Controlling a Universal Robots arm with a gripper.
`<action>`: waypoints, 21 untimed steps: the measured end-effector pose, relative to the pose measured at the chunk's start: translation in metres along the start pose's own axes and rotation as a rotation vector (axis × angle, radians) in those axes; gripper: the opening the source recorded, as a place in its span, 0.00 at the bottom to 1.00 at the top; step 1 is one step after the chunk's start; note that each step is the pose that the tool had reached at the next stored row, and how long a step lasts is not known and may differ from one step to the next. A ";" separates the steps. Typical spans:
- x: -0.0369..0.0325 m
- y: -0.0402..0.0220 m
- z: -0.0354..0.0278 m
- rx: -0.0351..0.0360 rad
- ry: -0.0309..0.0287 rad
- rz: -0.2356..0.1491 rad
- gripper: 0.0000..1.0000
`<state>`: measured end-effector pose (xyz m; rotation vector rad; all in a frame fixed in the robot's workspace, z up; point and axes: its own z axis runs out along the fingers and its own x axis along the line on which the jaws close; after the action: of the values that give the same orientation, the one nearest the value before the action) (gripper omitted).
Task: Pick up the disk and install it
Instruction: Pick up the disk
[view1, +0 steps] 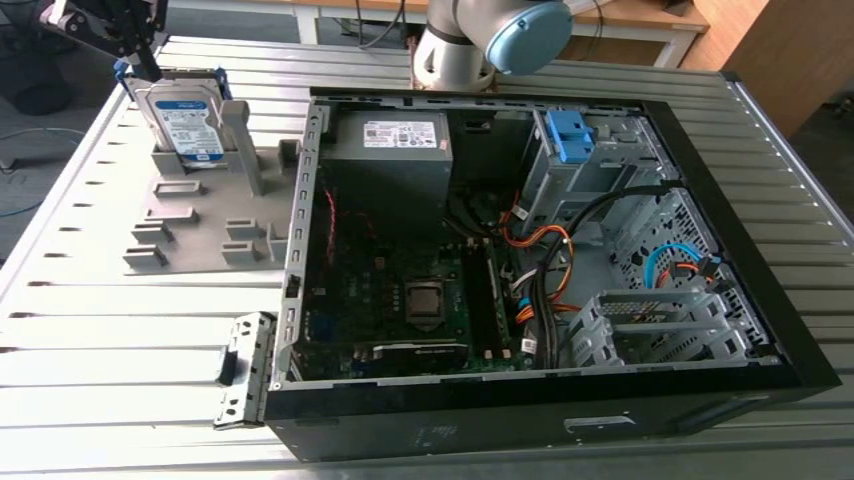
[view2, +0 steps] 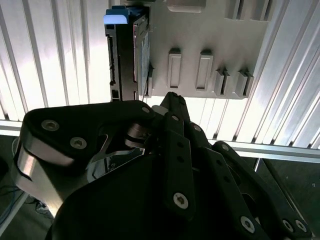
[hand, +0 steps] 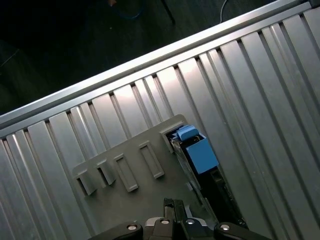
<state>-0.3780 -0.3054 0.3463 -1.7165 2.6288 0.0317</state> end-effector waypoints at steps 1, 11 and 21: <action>0.0000 0.0000 0.0000 0.0000 0.0002 -0.002 0.11; 0.0000 0.0000 0.0000 0.0006 0.0025 -0.026 0.11; 0.0000 0.0000 0.0000 0.0013 0.0054 -0.053 0.11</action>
<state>-0.3780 -0.3054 0.3463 -1.7873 2.5852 0.0253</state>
